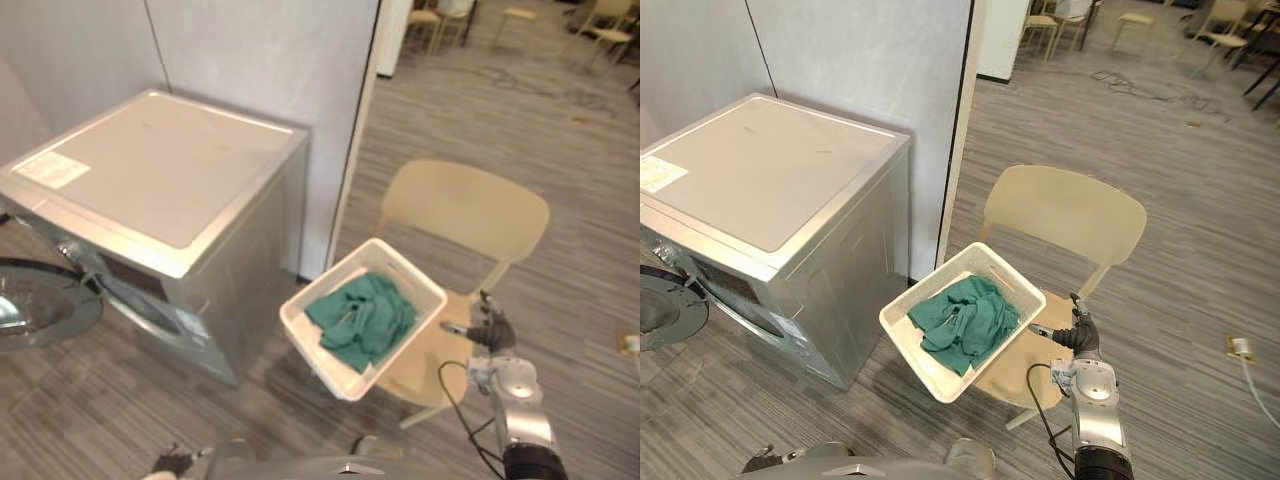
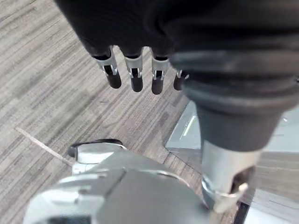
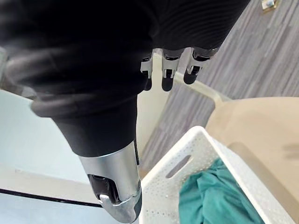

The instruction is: Pick up the laundry basket with both hands and put the clothes into the washing machine.

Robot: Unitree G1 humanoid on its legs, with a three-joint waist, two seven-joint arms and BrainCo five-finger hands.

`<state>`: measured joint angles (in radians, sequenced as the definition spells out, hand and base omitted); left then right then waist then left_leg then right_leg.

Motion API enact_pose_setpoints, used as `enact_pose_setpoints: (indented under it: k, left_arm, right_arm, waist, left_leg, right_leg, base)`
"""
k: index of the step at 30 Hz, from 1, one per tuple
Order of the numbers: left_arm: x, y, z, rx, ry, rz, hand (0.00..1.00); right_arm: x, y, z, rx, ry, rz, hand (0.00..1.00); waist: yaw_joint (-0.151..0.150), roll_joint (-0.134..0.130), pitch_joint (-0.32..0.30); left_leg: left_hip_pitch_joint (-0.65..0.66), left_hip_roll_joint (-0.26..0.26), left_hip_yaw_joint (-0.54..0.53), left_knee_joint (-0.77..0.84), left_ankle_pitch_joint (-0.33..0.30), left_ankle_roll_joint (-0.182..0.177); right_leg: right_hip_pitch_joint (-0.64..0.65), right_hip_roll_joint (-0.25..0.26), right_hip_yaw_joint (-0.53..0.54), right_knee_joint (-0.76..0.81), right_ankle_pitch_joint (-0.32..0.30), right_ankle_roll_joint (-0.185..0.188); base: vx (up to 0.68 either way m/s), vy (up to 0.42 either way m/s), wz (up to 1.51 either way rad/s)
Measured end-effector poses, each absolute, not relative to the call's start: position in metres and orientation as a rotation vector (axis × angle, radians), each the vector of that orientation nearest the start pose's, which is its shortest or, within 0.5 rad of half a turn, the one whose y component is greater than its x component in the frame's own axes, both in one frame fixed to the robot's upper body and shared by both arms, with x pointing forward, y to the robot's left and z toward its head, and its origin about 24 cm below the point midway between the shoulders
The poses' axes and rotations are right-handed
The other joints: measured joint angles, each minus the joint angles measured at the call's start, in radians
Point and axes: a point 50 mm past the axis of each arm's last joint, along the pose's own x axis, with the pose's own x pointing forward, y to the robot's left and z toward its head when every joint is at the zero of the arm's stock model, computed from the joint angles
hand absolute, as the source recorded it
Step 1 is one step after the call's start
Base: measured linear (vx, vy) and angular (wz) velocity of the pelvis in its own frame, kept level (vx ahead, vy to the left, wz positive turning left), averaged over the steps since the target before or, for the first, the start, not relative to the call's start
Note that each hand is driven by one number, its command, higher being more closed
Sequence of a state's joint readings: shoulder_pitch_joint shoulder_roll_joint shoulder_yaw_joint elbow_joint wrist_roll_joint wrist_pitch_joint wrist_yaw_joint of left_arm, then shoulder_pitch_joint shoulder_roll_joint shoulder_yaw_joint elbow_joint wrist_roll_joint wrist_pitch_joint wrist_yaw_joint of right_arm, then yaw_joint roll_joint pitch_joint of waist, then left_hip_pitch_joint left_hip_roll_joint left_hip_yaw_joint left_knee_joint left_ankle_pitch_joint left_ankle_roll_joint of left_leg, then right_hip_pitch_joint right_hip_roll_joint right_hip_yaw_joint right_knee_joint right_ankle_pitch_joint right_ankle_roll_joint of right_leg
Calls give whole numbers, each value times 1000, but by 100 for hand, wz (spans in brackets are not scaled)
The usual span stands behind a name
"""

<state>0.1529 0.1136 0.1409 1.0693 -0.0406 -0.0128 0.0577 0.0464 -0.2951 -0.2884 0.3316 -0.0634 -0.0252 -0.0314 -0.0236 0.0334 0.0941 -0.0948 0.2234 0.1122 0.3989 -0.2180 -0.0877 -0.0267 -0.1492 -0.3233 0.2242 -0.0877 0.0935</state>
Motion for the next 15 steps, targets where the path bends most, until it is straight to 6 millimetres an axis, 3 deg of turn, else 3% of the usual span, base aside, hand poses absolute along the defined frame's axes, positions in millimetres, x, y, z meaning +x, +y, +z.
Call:
enact_pose_setpoints:
  k: [1, 3, 5, 7, 8, 10, 11, 12, 13, 15]
  left_arm:
    - [65, 208, -165, -3, 1173, 285, 0]
    - [76, 203, -160, -17, 1103, 272, 0]
    - [83, 201, -157, -22, 1063, 258, 0]
    - [86, 201, -155, -3, 1038, 232, 0]
    - [86, 201, -154, -1, 1036, 230, 0]
    - [89, 200, -154, -2, 1031, 226, 0]
    - [87, 200, -155, 4, 1043, 221, 0]
    - [82, 198, -158, 3, 1064, 219, 0]
    - [77, 194, -161, 6, 1092, 212, 0]
    - [78, 211, -160, 70, 1108, 219, 0]
  right_arm:
    - [218, -289, -8, -338, 311, -322, 0]
    - [222, -280, -9, -378, 318, -245, 0]
    - [225, -272, -10, -407, 320, -185, 0]
    - [235, -266, -5, -416, 295, -144, 0]
    - [237, -265, -3, -417, 289, -136, 0]
    - [245, -259, 1, -422, 269, -106, 0]
    - [247, -256, 1, -432, 267, -82, 0]
    - [249, -252, 1, -450, 264, -49, 0]
    - [251, -243, 1, -489, 258, 28, 0]
    - [250, -216, -9, -494, 276, 169, 0]
  waist:
    - [2, 27, 0]
    - [20, 41, 12]
    - [45, 39, 16]
    - [55, 37, 21]
    - [53, 38, 25]
    - [49, 42, 49]
    - [49, 46, 53]
    - [47, 55, 55]
    - [49, 72, 60]
    - [48, 23, 84]
  left_leg:
    - [-32, 41, 10, 105, 25, 28]
    - [-85, 93, -4, 279, 91, 71]
    - [-135, 125, -15, 402, 161, 77]
    - [-195, 133, 24, 462, 109, 50]
    - [-203, 132, 33, 432, 97, 37]
    - [-181, 98, 29, 176, 78, -10]
    - [-159, 77, 20, 40, 112, -35]
    - [-136, 64, 19, -52, 182, -32]
    - [-110, 60, 30, -89, 243, -27]
    - [-80, 32, 58, -93, 224, -21]
  right_leg:
    - [37, 39, -23, -25, -7, -28]
    - [99, 82, -36, -40, -13, -44]
    - [163, 102, -46, -85, -17, -58]
    - [199, 102, -47, -129, -11, -68]
    - [201, 101, -47, -135, -9, -70]
    - [203, 97, -45, -137, -8, -69]
    - [200, 97, -44, -137, -7, -69]
    - [199, 103, -37, -137, -10, -62]
    - [207, 116, -13, -136, -28, -31]
    - [216, 75, 0, -122, -47, -4]
  base:
    - [183, -205, 21]
    - [226, -315, 10]
    - [241, -245, -5]
    - [230, -125, -7]
    - [182, -27, -4]
    - [151, 33, -6]
    - [165, 111, -10]
    - [170, 136, -30]
    - [168, 178, -21]
    - [128, 186, -15]
